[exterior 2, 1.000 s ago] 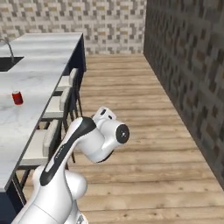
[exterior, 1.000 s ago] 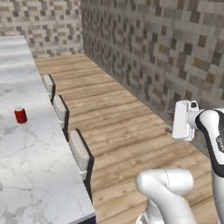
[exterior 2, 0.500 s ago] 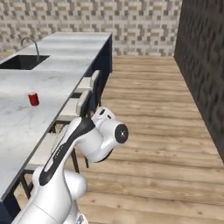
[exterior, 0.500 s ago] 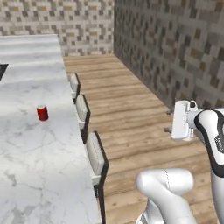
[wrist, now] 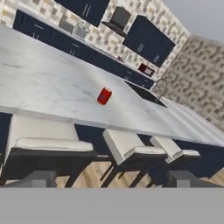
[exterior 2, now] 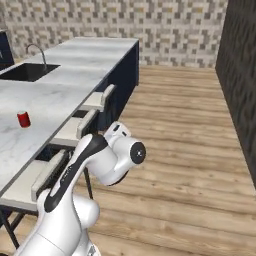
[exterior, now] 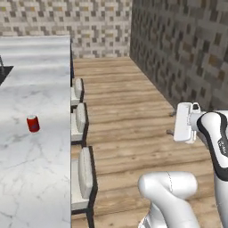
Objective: Four empty soda cans are scattered around the kitchen. Gather all the cans and cluster them next to the stove for recycling.
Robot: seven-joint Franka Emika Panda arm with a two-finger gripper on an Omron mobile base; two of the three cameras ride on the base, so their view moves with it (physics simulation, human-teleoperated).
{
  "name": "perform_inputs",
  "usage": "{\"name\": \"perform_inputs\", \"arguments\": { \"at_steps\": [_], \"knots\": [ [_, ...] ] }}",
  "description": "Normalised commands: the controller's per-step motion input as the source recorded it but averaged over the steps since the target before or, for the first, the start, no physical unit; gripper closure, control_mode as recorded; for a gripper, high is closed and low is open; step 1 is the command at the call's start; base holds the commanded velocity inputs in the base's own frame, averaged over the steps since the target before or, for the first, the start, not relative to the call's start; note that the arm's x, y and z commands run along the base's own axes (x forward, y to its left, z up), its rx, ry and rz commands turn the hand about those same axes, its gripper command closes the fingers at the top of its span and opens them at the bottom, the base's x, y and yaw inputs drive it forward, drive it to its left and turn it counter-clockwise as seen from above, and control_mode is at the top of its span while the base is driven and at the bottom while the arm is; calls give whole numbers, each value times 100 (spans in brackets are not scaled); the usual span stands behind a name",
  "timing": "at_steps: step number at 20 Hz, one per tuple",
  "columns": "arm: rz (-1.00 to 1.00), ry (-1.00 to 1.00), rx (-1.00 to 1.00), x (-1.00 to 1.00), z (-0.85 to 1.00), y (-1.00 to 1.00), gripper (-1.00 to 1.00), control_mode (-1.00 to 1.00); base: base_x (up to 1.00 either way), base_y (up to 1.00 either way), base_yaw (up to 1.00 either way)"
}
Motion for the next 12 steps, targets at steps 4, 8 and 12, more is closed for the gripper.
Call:
{"name": "perform_inputs", "arguments": {
  "at_steps": [4,8,12],
  "knots": [
    [0,0,0,0,0,0,-100,100,38,-1,38],
    [0,0,0,0,0,0,-100,100,27,-2,47],
    [0,0,0,0,0,0,-100,100,28,-7,48]
  ]
}}
